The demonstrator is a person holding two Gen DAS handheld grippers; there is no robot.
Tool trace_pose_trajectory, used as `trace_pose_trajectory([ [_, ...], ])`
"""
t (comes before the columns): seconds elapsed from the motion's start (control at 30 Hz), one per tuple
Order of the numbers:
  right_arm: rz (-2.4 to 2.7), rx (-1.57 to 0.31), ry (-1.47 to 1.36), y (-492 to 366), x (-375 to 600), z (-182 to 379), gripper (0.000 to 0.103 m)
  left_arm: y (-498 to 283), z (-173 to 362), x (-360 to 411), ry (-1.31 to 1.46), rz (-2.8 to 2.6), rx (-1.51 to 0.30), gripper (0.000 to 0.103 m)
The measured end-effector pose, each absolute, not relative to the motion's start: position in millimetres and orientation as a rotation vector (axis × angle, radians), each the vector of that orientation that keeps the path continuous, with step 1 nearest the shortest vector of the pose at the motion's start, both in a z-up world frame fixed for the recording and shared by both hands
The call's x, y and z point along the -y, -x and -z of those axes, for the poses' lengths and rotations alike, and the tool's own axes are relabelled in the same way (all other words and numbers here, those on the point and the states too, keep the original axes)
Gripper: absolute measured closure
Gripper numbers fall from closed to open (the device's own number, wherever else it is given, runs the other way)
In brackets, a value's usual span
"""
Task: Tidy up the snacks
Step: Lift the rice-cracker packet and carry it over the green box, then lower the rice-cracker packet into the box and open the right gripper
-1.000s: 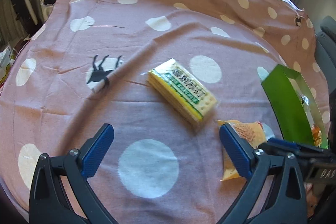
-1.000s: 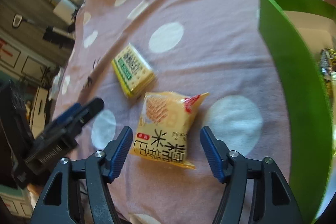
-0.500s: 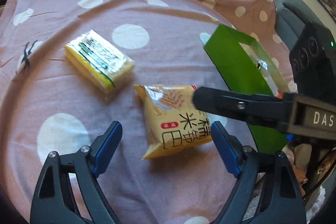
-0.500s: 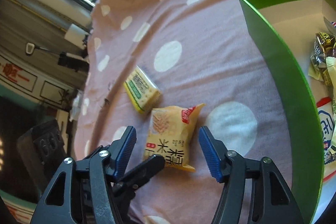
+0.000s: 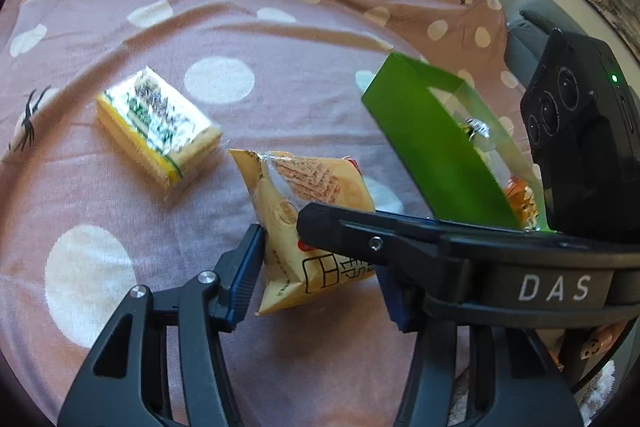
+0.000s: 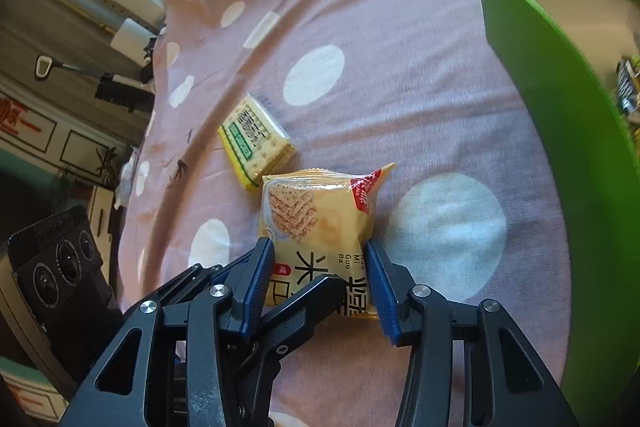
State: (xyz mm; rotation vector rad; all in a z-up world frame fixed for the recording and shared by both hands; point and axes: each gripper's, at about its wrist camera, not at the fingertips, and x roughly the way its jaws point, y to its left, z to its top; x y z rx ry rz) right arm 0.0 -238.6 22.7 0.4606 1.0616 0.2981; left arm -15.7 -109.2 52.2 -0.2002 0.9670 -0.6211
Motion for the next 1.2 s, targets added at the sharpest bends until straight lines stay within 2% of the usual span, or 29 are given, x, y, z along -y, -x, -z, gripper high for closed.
trace_pose_trajectory([
  [0.43,-0.201,-0.765,-0.450,51,295,-100,0.053,40,-123,177,0.098,0.728,-0.726,0.049],
  [0.8,-0.068,-0.638,-0.552,84,371,-112,0.053,46,-138,251,0.021,0.854,-0.689,0.049],
  [1.2,0.067,-0.644,-0.664,100,429,-93,0.053,40,-117,311,0.007,0.948,-0.805,0.051],
])
